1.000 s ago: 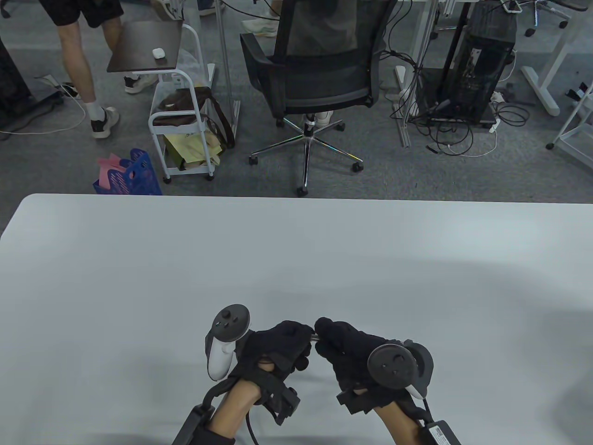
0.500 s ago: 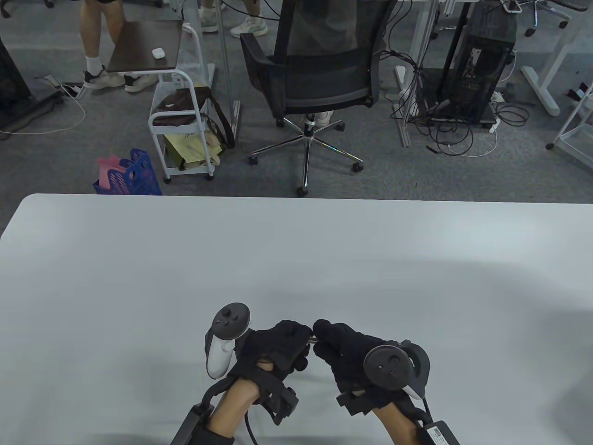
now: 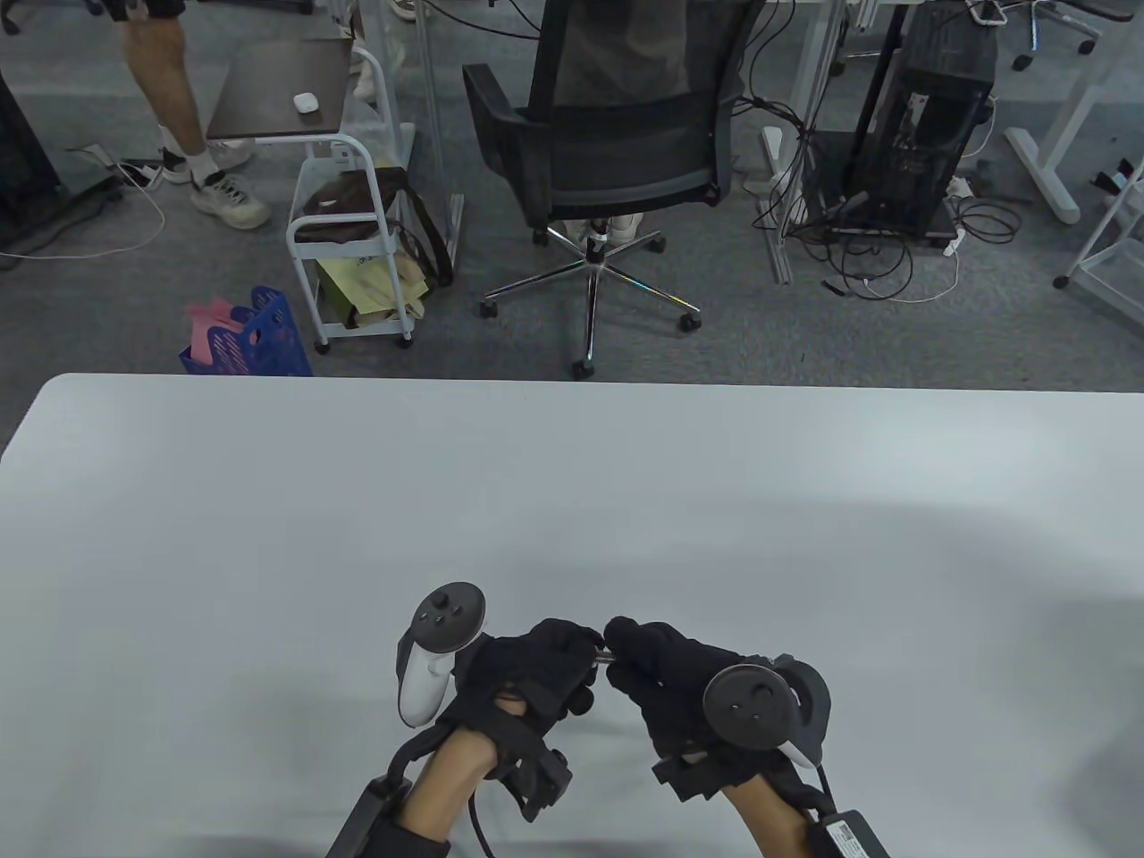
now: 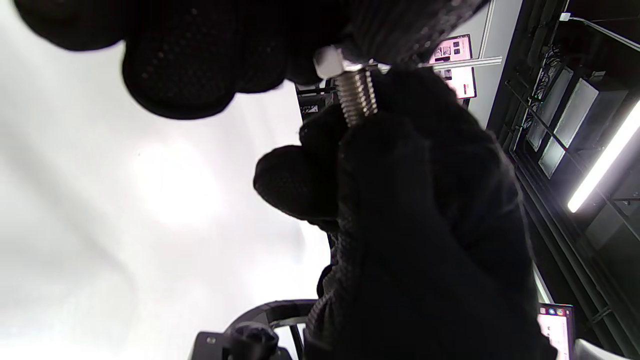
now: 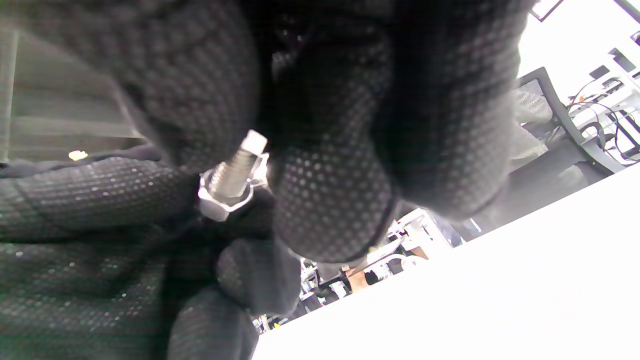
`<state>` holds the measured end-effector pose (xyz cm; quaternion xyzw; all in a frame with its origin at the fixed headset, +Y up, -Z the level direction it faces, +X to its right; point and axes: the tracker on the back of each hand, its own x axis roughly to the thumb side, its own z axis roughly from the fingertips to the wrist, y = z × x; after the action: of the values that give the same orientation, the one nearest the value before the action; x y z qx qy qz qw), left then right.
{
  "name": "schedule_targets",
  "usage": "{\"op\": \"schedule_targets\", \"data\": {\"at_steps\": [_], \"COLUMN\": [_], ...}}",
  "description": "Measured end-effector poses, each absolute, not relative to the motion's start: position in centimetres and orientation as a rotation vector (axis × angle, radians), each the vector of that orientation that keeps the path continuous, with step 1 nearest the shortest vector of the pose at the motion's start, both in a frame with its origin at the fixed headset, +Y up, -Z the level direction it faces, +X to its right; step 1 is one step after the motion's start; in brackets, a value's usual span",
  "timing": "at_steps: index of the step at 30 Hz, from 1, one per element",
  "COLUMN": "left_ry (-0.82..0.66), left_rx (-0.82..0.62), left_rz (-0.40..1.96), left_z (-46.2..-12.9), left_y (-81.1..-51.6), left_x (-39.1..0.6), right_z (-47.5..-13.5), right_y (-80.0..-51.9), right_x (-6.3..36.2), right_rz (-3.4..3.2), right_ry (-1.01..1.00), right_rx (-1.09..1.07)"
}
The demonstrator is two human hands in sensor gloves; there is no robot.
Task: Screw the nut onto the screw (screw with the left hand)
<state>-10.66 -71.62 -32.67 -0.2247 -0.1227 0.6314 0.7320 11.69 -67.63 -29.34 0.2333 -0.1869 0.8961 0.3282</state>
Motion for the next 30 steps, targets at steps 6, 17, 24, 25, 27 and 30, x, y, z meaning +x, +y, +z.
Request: {"op": "schedule_targets", "data": {"at_steps": [6,17,24,25,27,30], "left_ry": [-0.241,-0.236,-0.270,-0.249,-0.218,-0.244], "left_rx": [-0.468,-0.485,-0.533,-0.502,-0.467,-0.491], "left_rz": [1.370,1.374,1.368,1.367,1.360,1.370], "left_z": [-32.71,-32.69,-32.65,-32.59,-32.62,-32.69], "left_y": [-71.81,-71.97,-72.05,-72.10,-72.10,-71.95], "left_x": [-10.67,-10.72,-10.47,-10.60,-10.75,-10.60], "right_z": [-29.37,-29.34,-29.35,-29.36,-29.33,-29.33], "right_y": [-67.68,-67.63,-67.62,-67.59,-67.56,-67.58], "right_x": [11.66,11.68,11.70,11.72,11.73,11.68], "right_rz": [2.358,2.350,2.355,2.346,2.338,2.353], "right_ry": [-0.481,-0.477,-0.478,-0.479,-0.479,-0.484], "right_rx": [0.623,0.616,0.621,0.618,0.616,0.625]}}
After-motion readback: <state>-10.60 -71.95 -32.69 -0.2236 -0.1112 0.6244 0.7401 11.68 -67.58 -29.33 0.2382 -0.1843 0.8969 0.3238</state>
